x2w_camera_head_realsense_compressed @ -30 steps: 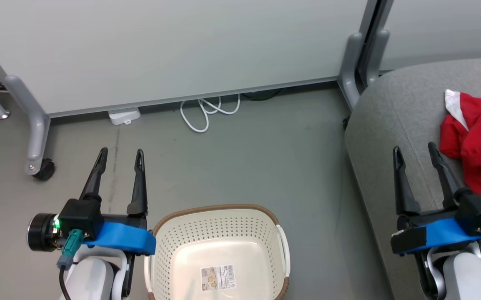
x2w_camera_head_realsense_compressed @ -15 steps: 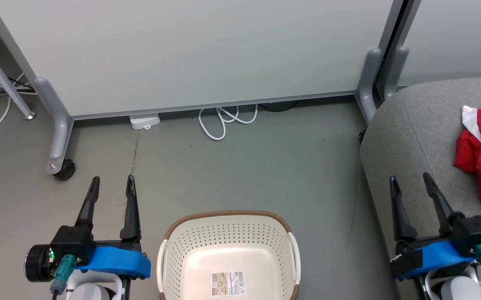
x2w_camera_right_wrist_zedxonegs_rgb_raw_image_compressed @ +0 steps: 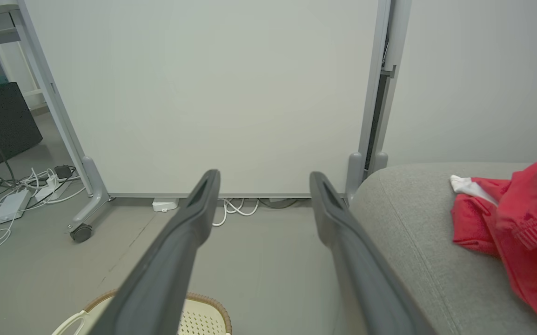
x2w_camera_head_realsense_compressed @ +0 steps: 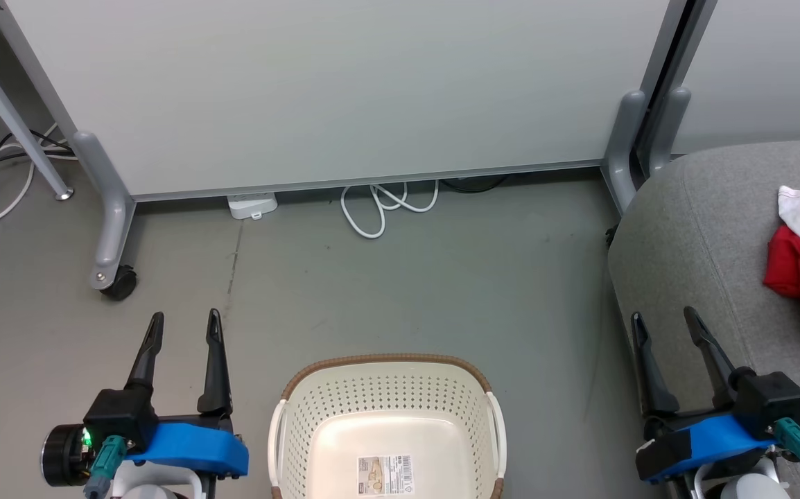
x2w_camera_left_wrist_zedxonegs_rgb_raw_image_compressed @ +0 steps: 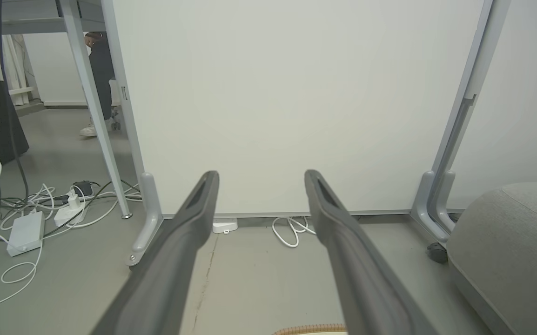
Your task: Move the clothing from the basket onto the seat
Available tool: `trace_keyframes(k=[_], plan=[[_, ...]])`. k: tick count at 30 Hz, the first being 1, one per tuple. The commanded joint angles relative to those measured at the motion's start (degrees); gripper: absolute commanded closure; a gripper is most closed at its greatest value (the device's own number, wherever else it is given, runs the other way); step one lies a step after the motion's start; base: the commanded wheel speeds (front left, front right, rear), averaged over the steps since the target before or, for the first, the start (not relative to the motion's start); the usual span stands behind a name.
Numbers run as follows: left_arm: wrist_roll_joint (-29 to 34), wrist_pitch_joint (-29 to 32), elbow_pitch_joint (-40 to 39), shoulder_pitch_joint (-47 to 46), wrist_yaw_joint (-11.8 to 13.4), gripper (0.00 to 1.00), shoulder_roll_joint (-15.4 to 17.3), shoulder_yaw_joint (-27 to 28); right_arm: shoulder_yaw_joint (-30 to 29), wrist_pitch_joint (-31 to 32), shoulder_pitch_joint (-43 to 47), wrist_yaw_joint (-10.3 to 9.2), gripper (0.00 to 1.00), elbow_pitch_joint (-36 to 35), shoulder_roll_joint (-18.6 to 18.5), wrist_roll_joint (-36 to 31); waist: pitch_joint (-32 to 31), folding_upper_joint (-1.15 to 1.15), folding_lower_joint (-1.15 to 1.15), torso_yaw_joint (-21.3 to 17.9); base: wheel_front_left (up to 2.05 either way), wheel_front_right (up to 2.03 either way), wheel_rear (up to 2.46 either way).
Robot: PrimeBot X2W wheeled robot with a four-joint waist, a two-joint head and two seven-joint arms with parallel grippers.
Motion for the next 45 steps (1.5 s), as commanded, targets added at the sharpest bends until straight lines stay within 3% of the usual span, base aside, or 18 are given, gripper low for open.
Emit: trace_keyframes(k=[1,10,11,15,27,45], plan=[[0.62,-0.16,0.32,0.33,-0.23,0.0,-0.13,0.39,0.1,-0.01,0.81,0.01,0.0,0.19,0.12,0.24,0.04,0.0,0.01,0.07,0.0,0.0,0.0],[1.18,-0.15,0.92,0.11,-0.44,0.0,-0.28,0.84,0.28,-0.01,1.14,0.01,0.0,-0.07,0.12,0.37,-0.22,0.0,0.01,0.3,0.0,0.0,0.0],[0.83,0.06,0.97,0.05,-0.3,1.0,-0.22,0.58,0.24,0.01,0.19,0.0,1.0,0.12,0.01,0.47,-0.23,0.0,0.01,0.29,0.0,0.0,0.0],[0.51,0.59,3.05,1.41,-0.28,1.0,-0.35,0.48,0.17,0.24,0.65,0.0,1.0,2.3,0.1,0.83,-0.25,0.0,0.01,0.28,0.0,0.0,0.0],[-14.33,4.47,2.49,0.58,-0.65,1.0,-0.33,1.88,-0.69,4.12,0.12,0.0,1.0,2.03,0.08,16.03,-0.54,0.0,0.01,0.02,0.0,0.0,0.0],[-31.57,8.48,0.67,0.21,-0.51,1.0,-0.31,3.06,-1.38,8.3,-0.27,0.0,1.0,1.39,0.07,33.6,-0.91,0.0,0.01,-0.35,0.0,0.0,0.0]])
